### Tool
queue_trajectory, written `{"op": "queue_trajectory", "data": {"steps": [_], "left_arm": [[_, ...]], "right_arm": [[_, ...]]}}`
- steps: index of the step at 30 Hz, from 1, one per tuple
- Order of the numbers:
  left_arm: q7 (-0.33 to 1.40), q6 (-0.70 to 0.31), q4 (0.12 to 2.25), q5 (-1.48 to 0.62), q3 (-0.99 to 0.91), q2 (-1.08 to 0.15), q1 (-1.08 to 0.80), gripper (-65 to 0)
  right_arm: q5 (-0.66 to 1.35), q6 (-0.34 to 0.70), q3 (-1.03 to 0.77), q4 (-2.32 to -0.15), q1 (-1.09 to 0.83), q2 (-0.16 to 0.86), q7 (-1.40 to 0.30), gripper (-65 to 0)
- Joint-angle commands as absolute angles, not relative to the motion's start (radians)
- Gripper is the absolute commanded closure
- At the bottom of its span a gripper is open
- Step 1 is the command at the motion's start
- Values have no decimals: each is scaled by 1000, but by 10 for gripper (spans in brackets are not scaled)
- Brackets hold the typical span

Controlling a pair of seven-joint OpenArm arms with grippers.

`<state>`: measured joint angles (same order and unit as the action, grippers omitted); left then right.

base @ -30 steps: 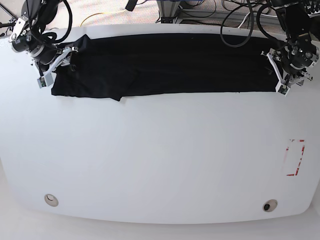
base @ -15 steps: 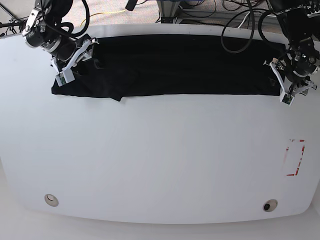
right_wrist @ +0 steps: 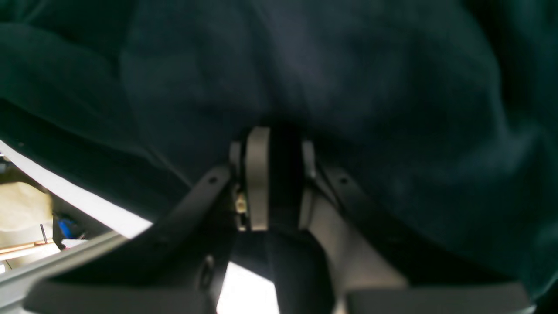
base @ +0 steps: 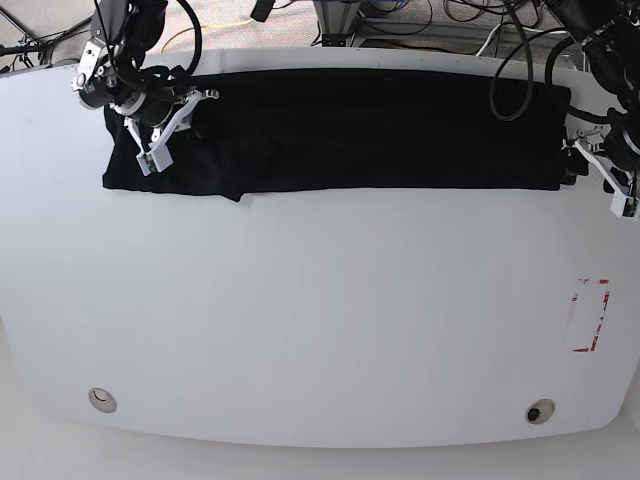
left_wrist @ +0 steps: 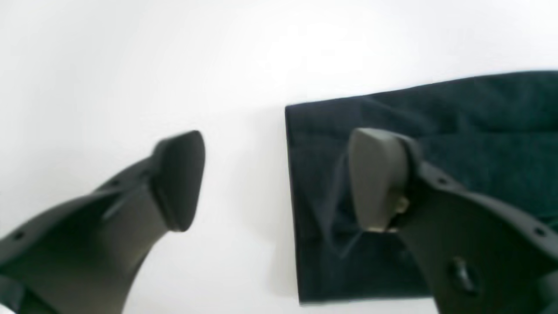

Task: Fold the T-shirt properly
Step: 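Move the left gripper to the strip's end and grasp it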

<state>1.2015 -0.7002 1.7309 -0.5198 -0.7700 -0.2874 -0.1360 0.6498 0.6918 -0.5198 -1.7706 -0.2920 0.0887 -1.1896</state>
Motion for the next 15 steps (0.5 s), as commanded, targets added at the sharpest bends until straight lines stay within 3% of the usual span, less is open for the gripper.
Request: {"op": "queue_trajectory", "data": {"steps": [1,15], "left_arm": [[1210,-698,1693,-547,-814,-306,-133,-503],[1207,-698,1466,-661,-746,-338,-196,-500]], "right_arm": [[650,698,-526,-1781,-288,105,-1179,-94],[654,698,-526,-1785,-292,105,-1179,-90]]}}
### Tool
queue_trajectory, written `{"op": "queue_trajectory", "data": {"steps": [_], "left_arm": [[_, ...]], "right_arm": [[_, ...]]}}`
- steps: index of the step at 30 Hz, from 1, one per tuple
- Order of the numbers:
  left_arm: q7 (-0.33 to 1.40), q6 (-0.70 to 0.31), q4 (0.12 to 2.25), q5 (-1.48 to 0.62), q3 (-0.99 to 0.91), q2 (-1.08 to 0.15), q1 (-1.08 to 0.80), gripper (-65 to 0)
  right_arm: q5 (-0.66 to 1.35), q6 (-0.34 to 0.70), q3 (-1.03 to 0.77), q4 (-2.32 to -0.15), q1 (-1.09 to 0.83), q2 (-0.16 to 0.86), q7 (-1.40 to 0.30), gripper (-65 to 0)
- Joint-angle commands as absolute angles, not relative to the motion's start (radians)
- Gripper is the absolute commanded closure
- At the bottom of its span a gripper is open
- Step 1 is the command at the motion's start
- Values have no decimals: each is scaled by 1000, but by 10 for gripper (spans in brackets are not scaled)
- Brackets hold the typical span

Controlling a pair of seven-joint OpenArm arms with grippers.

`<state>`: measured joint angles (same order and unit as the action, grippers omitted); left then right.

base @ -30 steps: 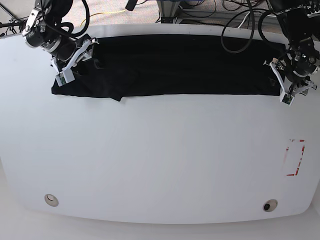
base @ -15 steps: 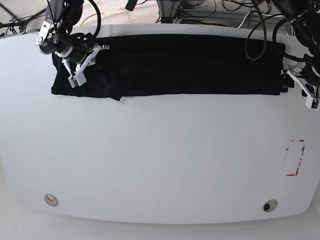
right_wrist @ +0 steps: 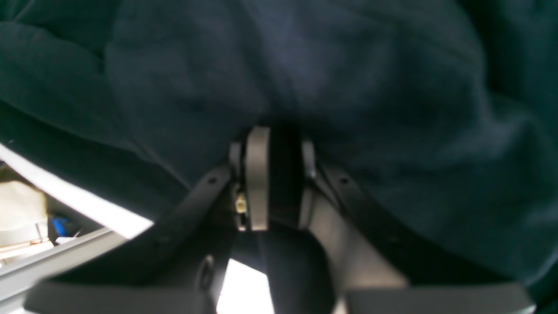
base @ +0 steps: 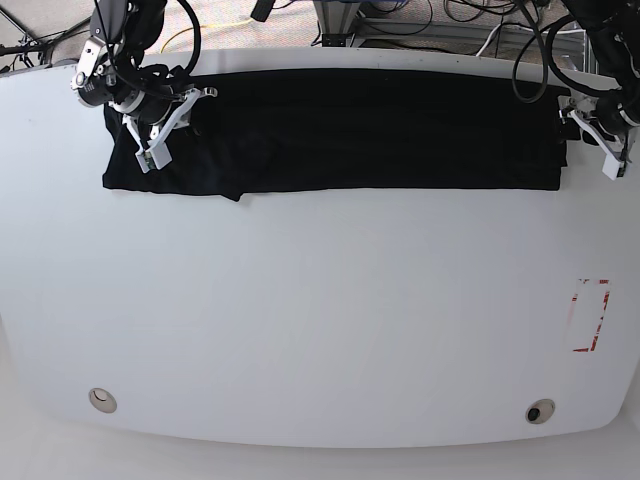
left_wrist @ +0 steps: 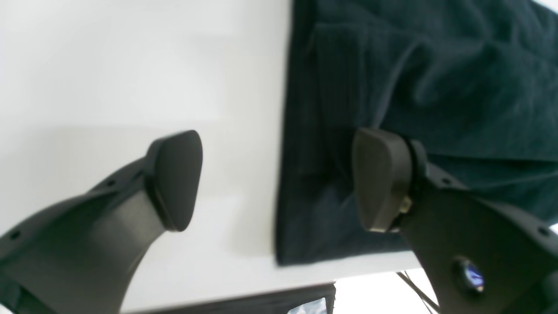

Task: Fold the T-shirt properly
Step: 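Move the left gripper to the strip's end and grasp it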

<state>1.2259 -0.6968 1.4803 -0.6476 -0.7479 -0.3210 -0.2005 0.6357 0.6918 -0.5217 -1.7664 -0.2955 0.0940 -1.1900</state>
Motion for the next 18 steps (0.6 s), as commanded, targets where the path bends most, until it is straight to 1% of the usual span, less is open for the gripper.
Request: {"op": "queue_trajectory", "data": {"steps": [1,8,10,11,12,14,15,16,17,18], "left_arm": [[1207,-698,1449,-659,-740,-338,-193,-500],[1205,-698,1425,-662,-670,-337,-196,-497],[1205,-698,1423,-662,-642,-337,-196,-457],[1205,-698,1420,-661,-627,-337,-196,-428],[1205,-698,1420,-659,-608,-337,-196,-375],[1205,-698,1419,-657,-596,-337,-196,-221],[1205,-698,1419,-657,-596,-335,-196,-162],[1205,-698,1419,-657,-598,-335,-196,-83],[1205,-698,1423,-657,-598,-335,-196,-32],[1207,-698,1428,-661,-598,-335,-196,-17]], "right_arm": [[653,698,-526,-1785,-291,105,-1179,-90],[653,698,-526,-1788,-291,102,-1179,-90],[651,698,-526,-1788,-291,102,-1179,-90],[651,698,-526,-1788,-289,102,-1179,-90],[651,698,-526,-1788,-289,102,-1179,-90],[654,698,-526,-1788,-289,102,-1179,-89],[654,698,-527,-1788,-289,101,-1179,-89],[651,698,-527,-1787,-289,101,-1179,-89],[651,698,-529,-1784,-288,101,-1179,-89],[650,698,-529,-1782,-286,101,-1179,-89]]}}
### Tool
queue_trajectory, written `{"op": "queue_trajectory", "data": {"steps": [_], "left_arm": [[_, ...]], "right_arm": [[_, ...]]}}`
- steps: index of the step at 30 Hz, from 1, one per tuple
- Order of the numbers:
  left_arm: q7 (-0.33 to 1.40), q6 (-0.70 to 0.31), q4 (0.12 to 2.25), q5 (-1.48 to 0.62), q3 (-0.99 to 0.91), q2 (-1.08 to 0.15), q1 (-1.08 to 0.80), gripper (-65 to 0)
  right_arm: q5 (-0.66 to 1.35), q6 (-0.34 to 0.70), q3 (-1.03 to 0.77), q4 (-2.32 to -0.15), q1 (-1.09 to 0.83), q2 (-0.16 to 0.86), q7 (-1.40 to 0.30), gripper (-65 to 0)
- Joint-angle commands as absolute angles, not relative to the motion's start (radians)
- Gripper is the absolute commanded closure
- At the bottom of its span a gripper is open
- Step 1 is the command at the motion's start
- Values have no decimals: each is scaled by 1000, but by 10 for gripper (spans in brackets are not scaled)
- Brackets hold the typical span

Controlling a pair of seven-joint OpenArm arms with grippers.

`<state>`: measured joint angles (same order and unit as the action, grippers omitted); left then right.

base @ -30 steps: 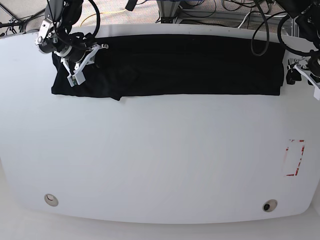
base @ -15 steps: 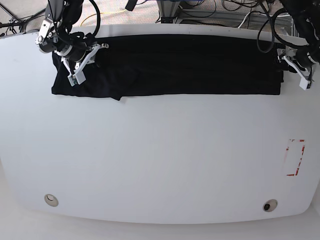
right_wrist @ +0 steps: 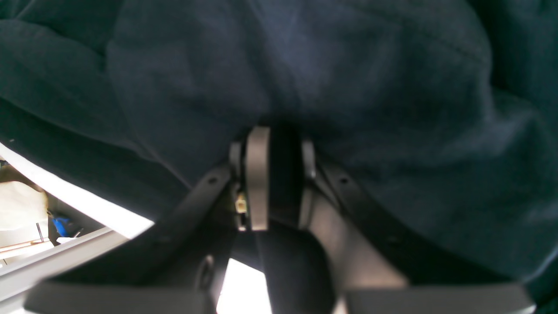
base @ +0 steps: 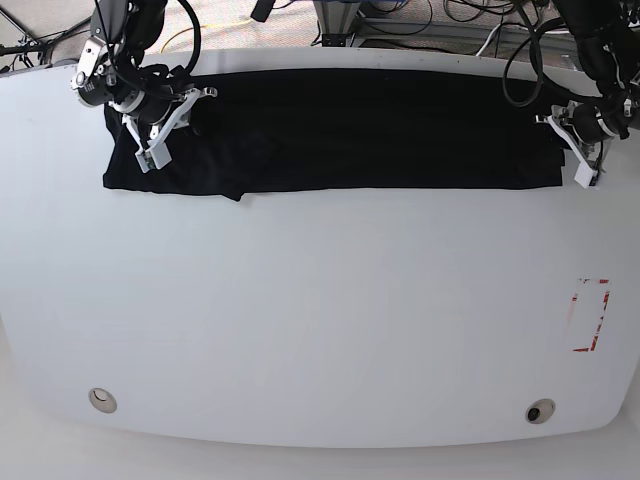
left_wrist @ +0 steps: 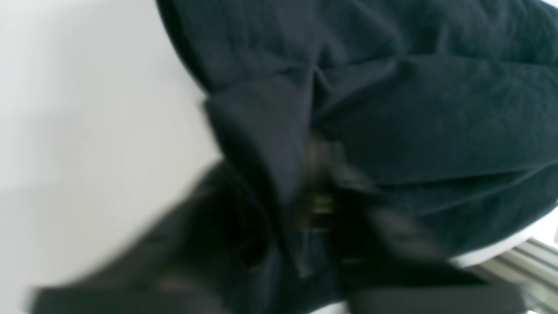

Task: Fold the T-shirt properly
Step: 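Move the left gripper to the strip's end and grasp it, then fold the strip's end with the left gripper toward the right gripper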

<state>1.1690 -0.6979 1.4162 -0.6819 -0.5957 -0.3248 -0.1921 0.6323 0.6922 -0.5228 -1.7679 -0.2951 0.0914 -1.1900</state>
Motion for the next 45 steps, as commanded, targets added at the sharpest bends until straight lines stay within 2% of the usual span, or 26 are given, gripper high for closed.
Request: {"op": "queue_trajectory", "data": {"steps": [1,5,9,14,21,29,38,45], "left_arm": [[1210,-698,1437,-662,-599,-335,-196,-21],[1211,-698,1575,-662,-601,-335,-231,-31],[1211,-698,1801,-664,-588,-320,-286,-31],[1245,-698,1989,-664,-456,-294,-308,-32],[1346,-698,1988,-717,-245,-216,-191,-35],[1346,-698,1988,-598,-35,-62,-84,-36],[1346,-698,1956,-518,71,22,-47,-37],[1343,-698,1952,-478,84,85,-19,-37]], "right_arm": [[650,698,-529,-1782,-286,101,-1179,-87],[650,698,-529,-1782,-285,101,-1179,-87],[650,698,-532,-1782,-286,101,-1179,-87],[650,698,-527,-1782,-285,101,-1179,-87],[650,698,-526,-1784,-283,101,-1179,-87],[650,698,-526,-1782,-266,101,-1179,-87],[650,698,-527,-1784,-263,99,-1179,-87],[650,698,-527,-1785,-266,99,-1179,-87]]}}
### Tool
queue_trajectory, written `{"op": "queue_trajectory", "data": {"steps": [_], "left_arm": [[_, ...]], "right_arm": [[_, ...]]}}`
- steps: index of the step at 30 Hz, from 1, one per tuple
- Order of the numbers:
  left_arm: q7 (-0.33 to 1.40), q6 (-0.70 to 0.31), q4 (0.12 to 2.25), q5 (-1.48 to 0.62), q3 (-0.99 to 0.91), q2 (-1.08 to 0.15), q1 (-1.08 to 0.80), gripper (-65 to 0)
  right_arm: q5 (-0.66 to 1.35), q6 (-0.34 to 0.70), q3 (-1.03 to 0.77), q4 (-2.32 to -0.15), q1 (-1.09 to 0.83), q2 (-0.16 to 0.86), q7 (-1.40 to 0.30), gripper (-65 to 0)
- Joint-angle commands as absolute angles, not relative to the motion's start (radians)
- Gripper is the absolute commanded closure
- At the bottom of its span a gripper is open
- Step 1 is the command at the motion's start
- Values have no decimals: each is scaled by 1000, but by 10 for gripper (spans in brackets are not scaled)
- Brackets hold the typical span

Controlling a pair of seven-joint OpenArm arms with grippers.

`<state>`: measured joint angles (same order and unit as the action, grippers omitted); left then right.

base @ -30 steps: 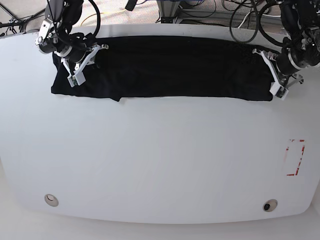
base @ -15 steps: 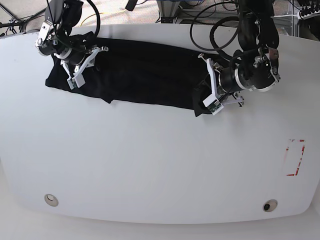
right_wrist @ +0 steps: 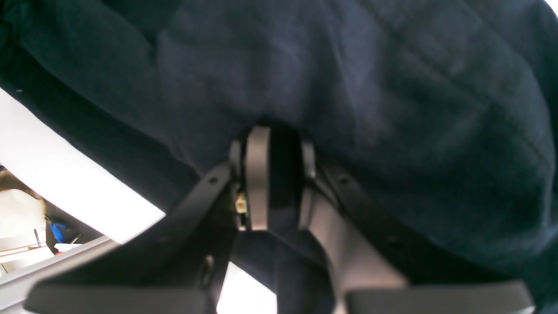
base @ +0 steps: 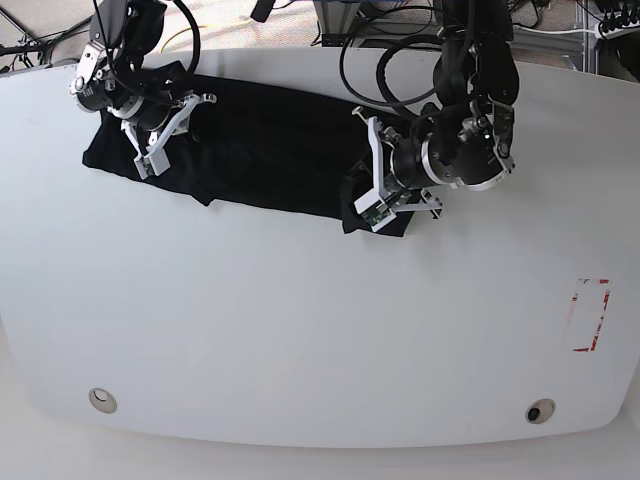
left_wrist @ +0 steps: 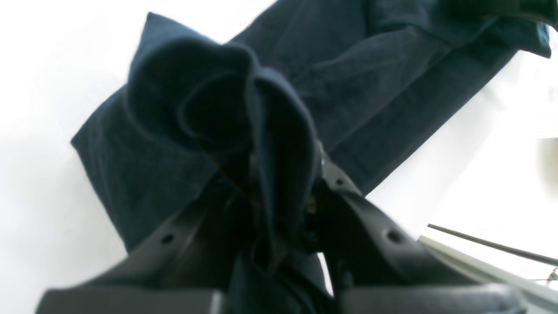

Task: Fold the T-shirt properly
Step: 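Fold the strip's end with the left gripper toward the right gripper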

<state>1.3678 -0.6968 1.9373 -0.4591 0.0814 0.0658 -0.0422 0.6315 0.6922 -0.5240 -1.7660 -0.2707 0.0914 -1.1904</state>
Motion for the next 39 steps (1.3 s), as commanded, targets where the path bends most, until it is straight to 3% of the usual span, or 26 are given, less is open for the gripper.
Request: {"op": "queue_trajectory", "data": {"steps": [1,10,16,28,39], "left_arm": [[1343,-698,1952,-478,85,91,-18,-37],[1343,-698,1828,-481,94,125,13,-51],[1343,-698,1794,-481,154,130,22,-203],[1346,-698,1827,-484,289,157,105,-385],[1396,-698,1919,-481,285,157,99,-393]], "right_arm": [[650,698,-527,-1785,-268,99,-1179,-87],[650,698,-527,-1784,-268,99,-1179,-87],[650,698,-527,-1784,-266,97,-1179,-87],[650,698,-526,-1787,-262,71,-1179,-87],[650,698,-524,-1784,-260,71,-1179,-87]]}}
